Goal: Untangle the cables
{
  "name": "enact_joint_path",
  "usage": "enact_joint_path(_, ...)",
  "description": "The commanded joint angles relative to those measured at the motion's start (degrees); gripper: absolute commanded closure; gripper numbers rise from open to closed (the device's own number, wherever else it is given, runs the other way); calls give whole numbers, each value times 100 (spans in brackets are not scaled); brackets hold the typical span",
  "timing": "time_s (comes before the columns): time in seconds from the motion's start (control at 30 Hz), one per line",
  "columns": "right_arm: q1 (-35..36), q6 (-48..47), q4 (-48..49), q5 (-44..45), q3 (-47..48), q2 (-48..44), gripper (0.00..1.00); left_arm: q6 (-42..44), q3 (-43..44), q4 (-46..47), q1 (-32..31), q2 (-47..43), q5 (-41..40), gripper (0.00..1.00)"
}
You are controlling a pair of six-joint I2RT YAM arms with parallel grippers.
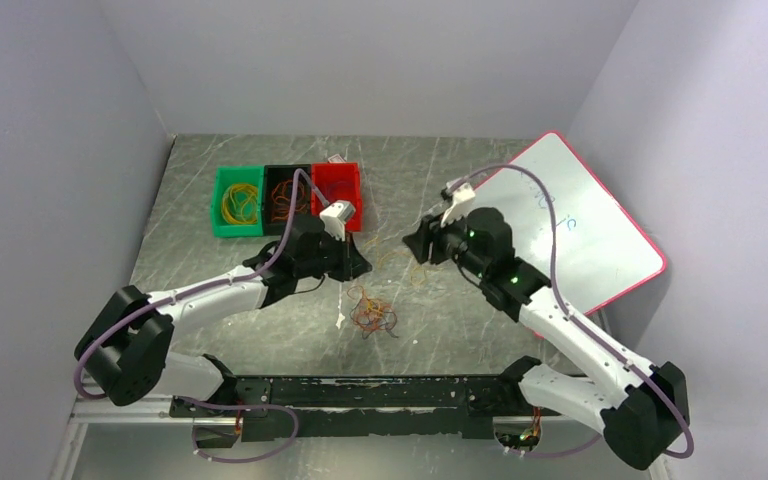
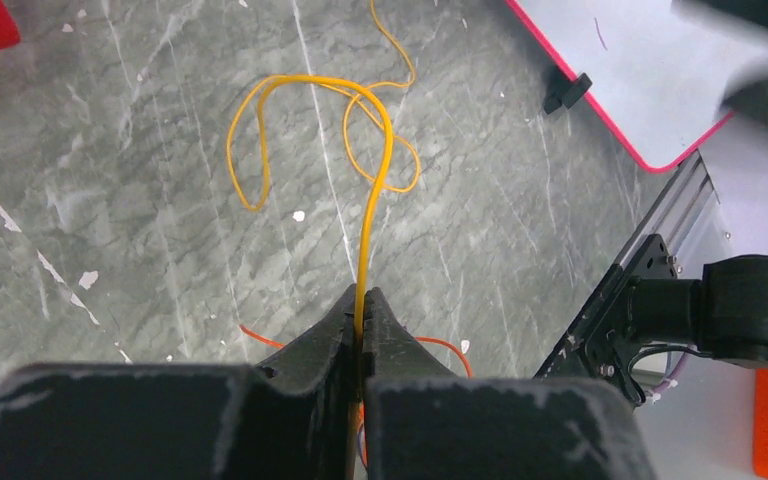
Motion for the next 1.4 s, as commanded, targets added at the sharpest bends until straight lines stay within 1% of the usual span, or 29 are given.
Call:
enact_joint_path(0.0,735,265,605,-548,-441,-210,50,-14,246,170,128,14,295,93)
enact_joint_path(0.2,1120,561,1831,-841,-1232,-48,50,9,369,17,140,-142,327,93)
enact_joint_path(0.47,1634,509,2406,-996,-1312,685,52,40,489,-132,158,-269,363,93)
enact_joint_path(0.57,1768,524,2622,-843,-1313,889,51,27,516,-145,161,-282,399,93)
enact_joint_path(0.83,1863,670,3641,116,-1626,1360,50,-15,541,-198,159,-432,514,93)
enact_joint_path(1.1,1928,545,4227,262,-1627,2102,51,-92,531,-167,169,-552,695,93)
enact_joint_path(1.23,2019,504,4241,322,-1681,2362,55,-81,638,-254,164,-651,689,93)
enact_joint_path(1.37,2104,665,4385,462,-1992,2449,60,83,1098,-669,187,-806,553,93)
